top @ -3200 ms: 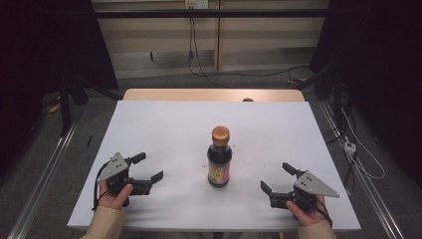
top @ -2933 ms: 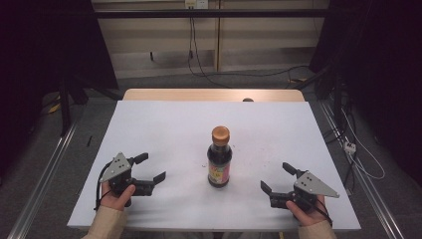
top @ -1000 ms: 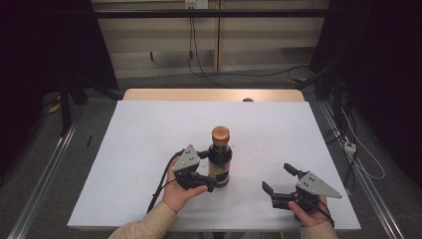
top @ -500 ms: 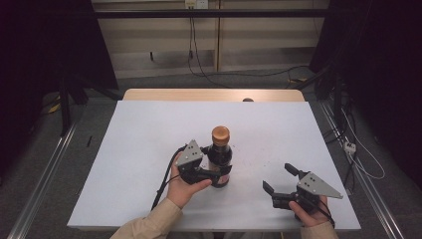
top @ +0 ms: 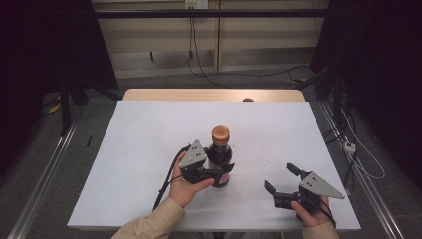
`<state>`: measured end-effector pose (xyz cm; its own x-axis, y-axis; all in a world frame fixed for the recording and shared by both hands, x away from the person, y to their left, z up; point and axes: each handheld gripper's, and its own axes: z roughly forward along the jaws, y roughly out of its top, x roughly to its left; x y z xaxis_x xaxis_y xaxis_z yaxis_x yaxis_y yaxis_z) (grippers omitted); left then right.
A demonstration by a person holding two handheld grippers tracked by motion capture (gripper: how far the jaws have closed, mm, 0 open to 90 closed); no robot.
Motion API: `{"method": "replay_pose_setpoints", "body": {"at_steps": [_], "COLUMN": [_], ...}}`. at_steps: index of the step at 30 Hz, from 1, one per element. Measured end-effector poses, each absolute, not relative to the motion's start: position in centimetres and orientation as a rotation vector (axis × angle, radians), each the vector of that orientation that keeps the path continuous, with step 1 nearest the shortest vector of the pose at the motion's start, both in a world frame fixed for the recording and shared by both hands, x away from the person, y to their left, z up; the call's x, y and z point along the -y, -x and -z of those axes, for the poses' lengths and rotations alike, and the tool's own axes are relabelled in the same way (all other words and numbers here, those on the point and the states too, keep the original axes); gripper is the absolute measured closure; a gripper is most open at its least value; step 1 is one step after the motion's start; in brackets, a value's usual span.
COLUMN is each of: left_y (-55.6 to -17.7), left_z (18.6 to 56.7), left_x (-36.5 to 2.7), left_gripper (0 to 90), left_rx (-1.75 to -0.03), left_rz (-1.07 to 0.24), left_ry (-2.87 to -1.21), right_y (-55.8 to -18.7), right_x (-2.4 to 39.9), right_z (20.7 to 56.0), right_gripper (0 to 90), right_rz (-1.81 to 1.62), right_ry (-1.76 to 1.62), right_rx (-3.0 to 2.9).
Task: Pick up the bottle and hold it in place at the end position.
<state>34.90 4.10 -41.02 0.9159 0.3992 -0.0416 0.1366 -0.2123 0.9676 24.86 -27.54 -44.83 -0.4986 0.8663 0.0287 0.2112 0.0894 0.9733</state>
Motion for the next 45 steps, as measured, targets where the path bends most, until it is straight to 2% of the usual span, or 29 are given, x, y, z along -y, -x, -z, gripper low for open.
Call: {"method": "replay_pose_setpoints", "body": {"at_steps": [18,45], "left_y": [-35.5,-39.9], "left_z": [40.4,39.7], "left_x": [-3.6,-3.8], "left_gripper": [30.6,30.5], "left_rx": [-0.380,-0.412], "left_rz": [-0.272,-0.295], "left_ry": [-1.826,-1.811], "right_y": [-24.8,-24.7], "right_x": [27.7,27.8], "right_z": [44.8,44.8], "right_gripper": [3.2,3.2], "right_rz": [-1.451,-1.459], "right_ry": [-1.062,-1.067], "right_rx": [-1.777,-1.777]}}
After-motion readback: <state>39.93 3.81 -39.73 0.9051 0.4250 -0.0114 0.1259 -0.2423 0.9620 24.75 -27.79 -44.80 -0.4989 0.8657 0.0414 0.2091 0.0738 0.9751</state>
